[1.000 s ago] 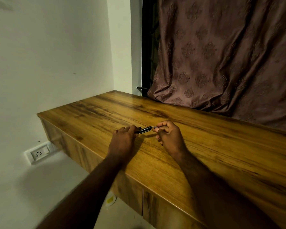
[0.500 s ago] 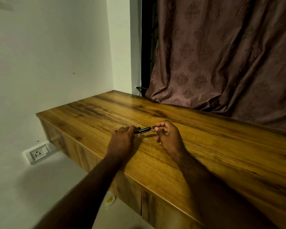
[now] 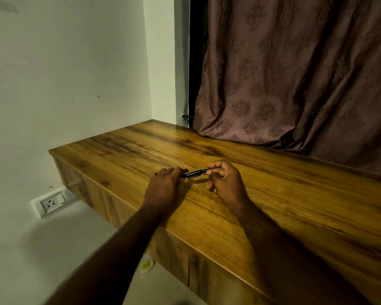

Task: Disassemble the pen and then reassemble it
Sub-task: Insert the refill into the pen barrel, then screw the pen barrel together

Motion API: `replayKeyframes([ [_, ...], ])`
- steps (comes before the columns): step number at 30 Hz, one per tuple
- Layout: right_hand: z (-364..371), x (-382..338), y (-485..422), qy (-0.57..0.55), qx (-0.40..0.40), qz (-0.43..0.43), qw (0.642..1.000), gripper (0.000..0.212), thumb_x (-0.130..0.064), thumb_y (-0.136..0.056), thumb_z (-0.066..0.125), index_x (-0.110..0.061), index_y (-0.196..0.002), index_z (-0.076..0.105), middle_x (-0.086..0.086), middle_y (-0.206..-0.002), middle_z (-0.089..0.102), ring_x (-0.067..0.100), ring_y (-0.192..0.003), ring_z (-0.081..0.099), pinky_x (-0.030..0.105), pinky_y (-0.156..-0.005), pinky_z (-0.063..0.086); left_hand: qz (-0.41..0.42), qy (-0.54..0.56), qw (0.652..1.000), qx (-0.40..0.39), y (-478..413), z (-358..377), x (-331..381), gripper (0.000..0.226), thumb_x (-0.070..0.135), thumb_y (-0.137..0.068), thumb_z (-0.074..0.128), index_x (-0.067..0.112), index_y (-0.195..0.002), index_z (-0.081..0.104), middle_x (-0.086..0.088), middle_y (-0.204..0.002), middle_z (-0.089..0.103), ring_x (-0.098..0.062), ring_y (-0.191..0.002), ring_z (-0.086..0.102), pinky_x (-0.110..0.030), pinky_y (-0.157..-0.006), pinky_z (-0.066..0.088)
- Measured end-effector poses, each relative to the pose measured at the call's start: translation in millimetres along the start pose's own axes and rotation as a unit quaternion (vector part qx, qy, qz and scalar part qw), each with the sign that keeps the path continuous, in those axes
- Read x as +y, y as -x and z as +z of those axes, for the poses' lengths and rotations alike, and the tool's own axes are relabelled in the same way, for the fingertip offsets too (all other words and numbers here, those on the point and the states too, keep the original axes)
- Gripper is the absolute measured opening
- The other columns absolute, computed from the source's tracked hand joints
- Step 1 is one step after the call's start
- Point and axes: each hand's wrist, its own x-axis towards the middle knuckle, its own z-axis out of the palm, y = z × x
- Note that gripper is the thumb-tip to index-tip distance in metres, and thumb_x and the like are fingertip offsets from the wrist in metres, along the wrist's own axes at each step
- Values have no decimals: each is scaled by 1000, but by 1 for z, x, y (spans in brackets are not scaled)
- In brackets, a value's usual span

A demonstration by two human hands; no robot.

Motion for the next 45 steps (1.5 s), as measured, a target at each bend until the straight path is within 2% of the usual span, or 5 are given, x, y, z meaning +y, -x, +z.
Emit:
replayKeyframes([
  [25, 1, 3, -2, -30, -36, 29, 998, 30, -31, -95, 55, -2, -89, 59, 9, -77, 67, 15, -43, 52, 19, -37, 36, 22, 21, 999, 21, 2, -2, 1, 53, 52, -83, 25, 19, -107, 58, -3, -99, 67, -23, -88, 58, -33, -73, 34],
  [30, 0, 4, -2, -55, -86, 45, 994, 16, -19, -89, 66, -5, -97, 64, 9, -82, 71, 14, -45, 53, 21, -39, 36, 34, 29, 999, 21, 2, -4, 3, 61, 62, -87, 23, 19, -109, 59, -2, -99, 67, -23, -88, 58, -33, -73, 33],
  [34, -6, 4, -6, -133, -51, 81, 986, 10, -16, -91, 63, -6, -93, 63, 10, -82, 70, 13, -48, 55, 21, -39, 36, 6, 54, 998, 18, 1, -2, -1, 34, 40, -93, 46, 21, -119, 58, -1, -107, 67, -21, -95, 58, -33, -80, 37],
  [38, -17, 5, -11, -218, -8, 115, 969, 8, -15, -92, 59, -8, -94, 61, 8, -83, 69, 13, -54, 60, 23, -43, 39, 28, 90, 996, -2, 1, -3, -3, 64, 63, -91, 25, 19, -122, 61, -5, -106, 68, -18, -92, 58, -34, -79, 47],
  [45, -17, 2, -11, -254, -26, 128, 958, 10, -19, -96, 51, -15, -91, 59, 7, -83, 69, 18, -67, 67, 28, -56, 45, 7, 126, 992, -10, 0, 7, -10, 25, 32, -92, 51, 19, -98, 71, -8, -98, 67, -19, -85, 62, -31, -72, 51],
])
